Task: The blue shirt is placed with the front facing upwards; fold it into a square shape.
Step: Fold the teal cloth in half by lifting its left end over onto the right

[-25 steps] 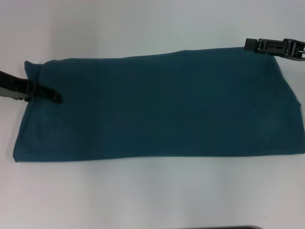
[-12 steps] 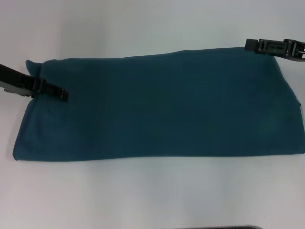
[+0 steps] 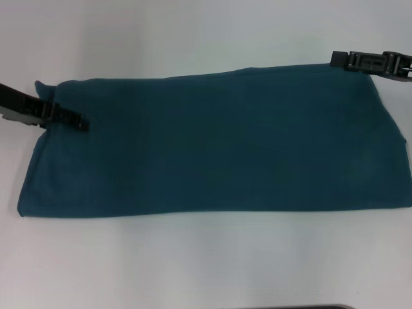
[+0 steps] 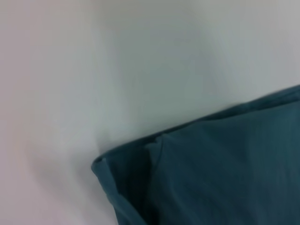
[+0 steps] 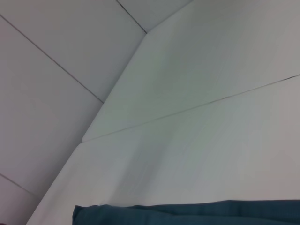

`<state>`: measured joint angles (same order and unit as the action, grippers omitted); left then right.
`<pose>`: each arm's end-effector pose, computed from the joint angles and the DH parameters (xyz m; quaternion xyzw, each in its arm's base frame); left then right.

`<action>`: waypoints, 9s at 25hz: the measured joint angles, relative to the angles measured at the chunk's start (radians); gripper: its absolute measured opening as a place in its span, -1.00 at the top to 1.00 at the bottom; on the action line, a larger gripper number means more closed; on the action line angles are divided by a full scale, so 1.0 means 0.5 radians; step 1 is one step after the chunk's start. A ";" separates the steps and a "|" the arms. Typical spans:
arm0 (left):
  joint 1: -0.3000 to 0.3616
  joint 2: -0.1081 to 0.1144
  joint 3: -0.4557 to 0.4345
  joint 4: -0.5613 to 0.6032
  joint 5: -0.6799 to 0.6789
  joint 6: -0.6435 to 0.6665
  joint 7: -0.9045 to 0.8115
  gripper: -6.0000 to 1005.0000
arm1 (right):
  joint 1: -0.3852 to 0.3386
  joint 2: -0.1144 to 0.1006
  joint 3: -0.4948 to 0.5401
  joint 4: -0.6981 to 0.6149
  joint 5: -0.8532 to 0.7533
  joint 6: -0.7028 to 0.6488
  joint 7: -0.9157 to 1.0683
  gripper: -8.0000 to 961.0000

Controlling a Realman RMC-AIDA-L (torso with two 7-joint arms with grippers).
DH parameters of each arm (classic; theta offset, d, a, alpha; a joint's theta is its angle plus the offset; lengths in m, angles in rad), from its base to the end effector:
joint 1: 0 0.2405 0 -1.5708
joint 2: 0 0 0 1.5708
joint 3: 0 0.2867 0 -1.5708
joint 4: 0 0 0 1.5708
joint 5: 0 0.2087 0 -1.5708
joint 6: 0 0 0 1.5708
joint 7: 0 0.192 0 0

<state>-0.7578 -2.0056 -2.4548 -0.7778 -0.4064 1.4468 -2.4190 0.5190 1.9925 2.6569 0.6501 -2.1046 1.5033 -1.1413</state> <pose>-0.3166 0.4133 -0.0181 -0.8105 -0.5535 0.0668 0.1794 0.3187 0.3804 0.0023 -0.7944 0.5216 0.2689 0.1569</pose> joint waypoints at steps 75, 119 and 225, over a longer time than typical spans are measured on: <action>0.160 -0.003 -0.039 -0.323 -0.219 0.303 0.008 -0.75 | 0.009 -0.003 0.003 0.010 0.022 0.022 0.000 -0.50; 0.204 -0.035 0.030 -0.142 -0.184 0.033 0.076 -0.74 | 0.011 0.000 0.003 0.006 0.049 0.025 0.001 -0.50; 0.154 -0.007 0.104 -0.166 0.042 -0.049 -0.236 -0.74 | -0.007 -0.009 0.002 0.009 0.052 0.050 0.000 -0.49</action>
<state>-0.6807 -2.0090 -2.4028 -0.8606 -0.3854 1.4224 -2.5372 0.5154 1.9878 2.6579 0.6545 -2.0786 1.5280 -1.1413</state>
